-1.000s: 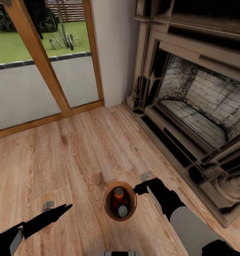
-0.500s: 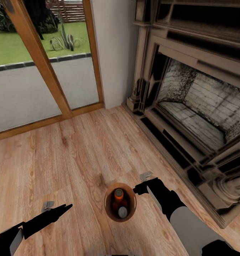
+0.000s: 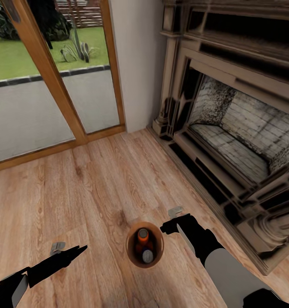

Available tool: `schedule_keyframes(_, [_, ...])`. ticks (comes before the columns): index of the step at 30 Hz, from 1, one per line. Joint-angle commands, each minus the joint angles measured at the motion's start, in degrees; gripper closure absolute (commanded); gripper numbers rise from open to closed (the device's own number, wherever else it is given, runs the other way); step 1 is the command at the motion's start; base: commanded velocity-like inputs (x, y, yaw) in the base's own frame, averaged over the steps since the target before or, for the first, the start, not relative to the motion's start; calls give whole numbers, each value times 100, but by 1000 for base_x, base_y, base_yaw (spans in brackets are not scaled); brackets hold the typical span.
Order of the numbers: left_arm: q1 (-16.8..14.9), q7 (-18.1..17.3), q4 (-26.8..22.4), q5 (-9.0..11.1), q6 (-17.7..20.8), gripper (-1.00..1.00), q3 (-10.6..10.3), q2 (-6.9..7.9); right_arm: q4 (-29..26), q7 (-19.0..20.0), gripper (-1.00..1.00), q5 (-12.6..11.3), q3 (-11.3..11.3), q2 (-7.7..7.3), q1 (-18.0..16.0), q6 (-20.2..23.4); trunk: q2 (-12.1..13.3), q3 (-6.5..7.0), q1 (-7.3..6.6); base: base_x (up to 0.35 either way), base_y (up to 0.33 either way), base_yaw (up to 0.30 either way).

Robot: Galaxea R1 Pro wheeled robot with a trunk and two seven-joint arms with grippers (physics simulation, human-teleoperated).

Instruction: Put the three can of soda from the living room inside the tash can in the kitchen.

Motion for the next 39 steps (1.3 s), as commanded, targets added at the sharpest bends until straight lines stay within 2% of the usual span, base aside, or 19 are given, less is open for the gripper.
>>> schedule_keyframes(1, [0, 0, 0, 0, 0, -100, 0, 0, 0, 0, -100, 0, 1, 0, 0, 0, 42, 19, -23, 0, 0, 0])
schedule_keyframes(9, [0, 0, 0, 2, 1, -100, 0, 2, 1, 0, -100, 0, 1, 0, 0, 0, 362, 196, -198, 0, 0, 0])
schedule_keyframes(35, [0, 0, 0, 2, -2, -100, 0, 0, 0, 0, -100, 0, 0, 0, 0, 0, 1405, 903, -769, 0, 0, 0])
schedule_keyframes(39, [0, 0, 0, -1, -6, -100, 0, -1, 0, 0, -100, 0, -1, 0, 0, -103, 1566, 1012, -857, 0, 0, 0])
